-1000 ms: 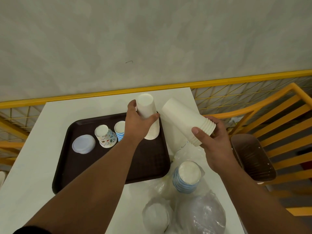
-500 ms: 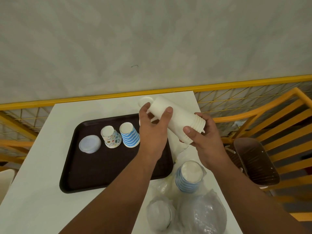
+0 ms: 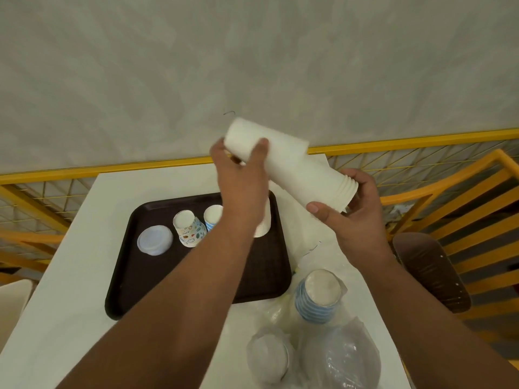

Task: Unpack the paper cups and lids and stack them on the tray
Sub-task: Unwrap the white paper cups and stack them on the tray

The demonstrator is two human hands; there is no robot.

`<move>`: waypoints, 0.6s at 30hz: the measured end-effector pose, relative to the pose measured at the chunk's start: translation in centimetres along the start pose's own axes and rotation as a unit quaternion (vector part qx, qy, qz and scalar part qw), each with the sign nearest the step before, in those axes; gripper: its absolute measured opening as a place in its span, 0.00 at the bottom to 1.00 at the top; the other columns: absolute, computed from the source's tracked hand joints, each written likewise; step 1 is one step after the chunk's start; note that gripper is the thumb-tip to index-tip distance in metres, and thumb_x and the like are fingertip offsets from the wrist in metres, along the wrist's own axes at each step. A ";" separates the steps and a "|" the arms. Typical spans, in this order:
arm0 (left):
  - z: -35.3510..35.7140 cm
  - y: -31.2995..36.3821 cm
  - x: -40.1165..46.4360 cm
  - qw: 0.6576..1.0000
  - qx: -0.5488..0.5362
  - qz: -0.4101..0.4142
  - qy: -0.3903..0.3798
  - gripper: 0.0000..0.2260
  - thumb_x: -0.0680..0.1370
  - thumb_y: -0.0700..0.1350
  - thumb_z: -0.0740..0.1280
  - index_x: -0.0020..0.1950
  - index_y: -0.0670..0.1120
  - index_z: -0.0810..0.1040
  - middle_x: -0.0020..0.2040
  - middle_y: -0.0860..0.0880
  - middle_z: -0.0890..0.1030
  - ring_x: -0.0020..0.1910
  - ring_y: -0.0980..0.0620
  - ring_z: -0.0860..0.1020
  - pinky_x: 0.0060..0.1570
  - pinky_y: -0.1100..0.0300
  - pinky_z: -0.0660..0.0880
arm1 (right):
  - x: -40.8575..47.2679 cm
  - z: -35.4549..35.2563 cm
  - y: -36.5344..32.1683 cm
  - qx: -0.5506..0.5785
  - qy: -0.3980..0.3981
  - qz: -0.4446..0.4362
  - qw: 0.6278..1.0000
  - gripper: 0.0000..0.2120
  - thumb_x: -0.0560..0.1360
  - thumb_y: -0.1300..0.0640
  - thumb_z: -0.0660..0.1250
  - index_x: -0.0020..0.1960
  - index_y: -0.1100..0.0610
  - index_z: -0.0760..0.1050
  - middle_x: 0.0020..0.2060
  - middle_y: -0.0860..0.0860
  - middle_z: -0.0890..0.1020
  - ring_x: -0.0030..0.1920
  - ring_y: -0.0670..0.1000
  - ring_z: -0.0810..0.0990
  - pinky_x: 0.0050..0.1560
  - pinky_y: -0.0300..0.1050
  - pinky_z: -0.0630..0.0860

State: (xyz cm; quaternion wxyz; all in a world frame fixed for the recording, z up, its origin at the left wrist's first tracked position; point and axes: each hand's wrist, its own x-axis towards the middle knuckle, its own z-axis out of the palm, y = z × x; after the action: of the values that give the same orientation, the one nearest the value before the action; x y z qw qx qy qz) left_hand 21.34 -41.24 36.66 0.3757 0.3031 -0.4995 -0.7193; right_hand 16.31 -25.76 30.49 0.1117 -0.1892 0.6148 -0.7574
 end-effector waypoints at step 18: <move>-6.5 -7.5 4.3 0.860 0.477 0.131 -0.124 0.27 0.74 0.46 0.72 0.69 0.50 0.64 0.65 0.47 0.72 0.60 0.46 0.74 0.58 0.53 0.75 | -0.8 -2.6 3.1 0.005 0.061 0.053 0.997 0.29 0.60 0.53 0.78 0.58 0.45 0.70 0.53 0.43 0.79 0.55 0.43 0.80 0.47 0.44 0.79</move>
State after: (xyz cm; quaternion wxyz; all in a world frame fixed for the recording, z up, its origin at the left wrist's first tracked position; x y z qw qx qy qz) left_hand 22.48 -46.43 27.23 0.2109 0.2853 -0.8593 -0.3685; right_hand 15.71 -23.81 26.91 0.1148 -0.1094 0.6260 -0.7635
